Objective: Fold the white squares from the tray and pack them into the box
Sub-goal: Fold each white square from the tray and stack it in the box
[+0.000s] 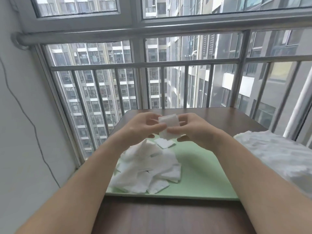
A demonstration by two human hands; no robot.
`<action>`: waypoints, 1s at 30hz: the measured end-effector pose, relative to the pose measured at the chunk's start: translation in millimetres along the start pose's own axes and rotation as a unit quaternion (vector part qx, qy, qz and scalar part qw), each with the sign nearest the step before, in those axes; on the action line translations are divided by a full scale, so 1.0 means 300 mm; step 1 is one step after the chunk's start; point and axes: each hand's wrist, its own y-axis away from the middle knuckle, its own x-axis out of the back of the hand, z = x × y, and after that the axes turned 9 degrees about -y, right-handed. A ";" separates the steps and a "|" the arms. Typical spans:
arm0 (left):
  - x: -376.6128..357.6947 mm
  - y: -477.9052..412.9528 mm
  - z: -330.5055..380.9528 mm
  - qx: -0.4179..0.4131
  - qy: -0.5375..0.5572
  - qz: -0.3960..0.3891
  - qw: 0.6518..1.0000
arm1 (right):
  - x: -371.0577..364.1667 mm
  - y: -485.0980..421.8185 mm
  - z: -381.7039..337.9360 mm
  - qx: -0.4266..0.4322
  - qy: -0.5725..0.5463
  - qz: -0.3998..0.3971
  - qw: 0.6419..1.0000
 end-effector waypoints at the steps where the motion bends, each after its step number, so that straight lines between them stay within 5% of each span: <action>1: -0.010 0.012 0.008 -0.004 0.040 0.016 0.999 | -0.007 0.006 -0.005 0.016 -0.018 0.005 1.000; 4: -0.033 0.028 0.016 0.007 0.113 0.098 0.989 | -0.020 -0.004 -0.003 0.045 0.004 0.056 0.997; 8: -0.021 0.018 0.005 0.061 0.196 0.185 0.961 | -0.023 -0.034 0.032 -0.037 0.122 0.064 0.990; 19: 0.010 0.034 0.008 0.170 0.475 0.121 0.855 | -0.148 -0.139 0.002 -0.088 0.500 -0.036 0.861; 24: 0.006 0.032 -0.006 0.184 0.500 0.087 0.842 | -0.120 -0.138 0.001 -0.107 0.443 0.004 0.890; 27: -0.001 0.027 -0.005 0.176 0.443 0.104 0.873 | -0.074 -0.107 -0.001 -0.074 0.270 0.075 0.957; 30: -0.015 0.022 -0.013 0.176 0.361 0.127 0.907 | -0.035 -0.062 -0.017 -0.038 0.121 0.121 0.984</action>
